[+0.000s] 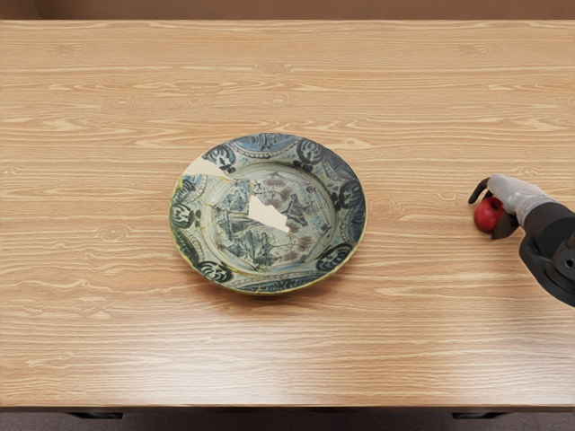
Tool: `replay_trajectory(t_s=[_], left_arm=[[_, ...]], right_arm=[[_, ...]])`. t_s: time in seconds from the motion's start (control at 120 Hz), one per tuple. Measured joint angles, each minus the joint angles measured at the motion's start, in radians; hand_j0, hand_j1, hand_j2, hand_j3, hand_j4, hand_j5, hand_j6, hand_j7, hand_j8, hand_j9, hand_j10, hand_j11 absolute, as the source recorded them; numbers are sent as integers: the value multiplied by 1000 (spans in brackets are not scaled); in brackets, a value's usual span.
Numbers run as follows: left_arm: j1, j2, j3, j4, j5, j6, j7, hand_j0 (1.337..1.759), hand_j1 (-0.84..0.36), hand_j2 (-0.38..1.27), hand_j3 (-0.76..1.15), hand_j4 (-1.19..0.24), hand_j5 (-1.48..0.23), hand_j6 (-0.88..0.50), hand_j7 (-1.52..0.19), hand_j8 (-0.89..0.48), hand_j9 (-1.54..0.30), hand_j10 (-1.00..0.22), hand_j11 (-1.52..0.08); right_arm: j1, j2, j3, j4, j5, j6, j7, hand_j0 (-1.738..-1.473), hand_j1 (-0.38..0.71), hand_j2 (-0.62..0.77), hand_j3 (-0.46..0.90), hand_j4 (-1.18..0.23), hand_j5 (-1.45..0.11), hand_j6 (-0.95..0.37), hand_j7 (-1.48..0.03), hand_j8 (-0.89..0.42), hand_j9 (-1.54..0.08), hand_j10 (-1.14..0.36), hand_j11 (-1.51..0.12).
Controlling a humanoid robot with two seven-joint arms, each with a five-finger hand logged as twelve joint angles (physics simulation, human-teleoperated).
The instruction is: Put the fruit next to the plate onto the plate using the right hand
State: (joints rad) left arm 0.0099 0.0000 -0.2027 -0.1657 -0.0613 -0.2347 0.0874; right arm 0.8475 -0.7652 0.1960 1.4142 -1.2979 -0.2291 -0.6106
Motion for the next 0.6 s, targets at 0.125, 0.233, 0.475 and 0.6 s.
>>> replay_trajectory(t_s=[0.125, 0.233, 0.475, 0.6], left_arm=[[0, 0, 0, 0, 0, 0, 0, 1658, 349, 0, 0, 0, 0, 0, 0, 0, 0, 0, 0], [-1, 0, 0, 0, 0, 0, 0, 1658, 349, 0, 0, 0, 0, 0, 0, 0, 0, 0, 0], [1, 0, 0, 0, 0, 0, 0, 1658, 349, 0, 0, 0, 0, 0, 0, 0, 0, 0, 0], [0, 0, 0, 0, 0, 0, 0, 1658, 349, 0, 0, 0, 0, 0, 0, 0, 0, 0, 0]], right_arm=[[1, 0, 2, 0, 1, 0, 0, -1658, 207, 52, 0, -505, -662, -504, -657, -476, -662, -505, -662], [2, 0, 3, 1, 1, 0, 0, -1658, 215, 82, 0, -517, -675, -506, -672, -476, -673, -518, -674], [2, -2, 3, 2, 1, 0, 0, -1658, 219, 106, 0, -533, -697, -505, -693, -473, -695, -534, -696], [2, -2, 4, 4, 2, 0, 0, -1658, 221, 124, 0, -539, -705, -507, -701, -474, -703, -539, -703]])
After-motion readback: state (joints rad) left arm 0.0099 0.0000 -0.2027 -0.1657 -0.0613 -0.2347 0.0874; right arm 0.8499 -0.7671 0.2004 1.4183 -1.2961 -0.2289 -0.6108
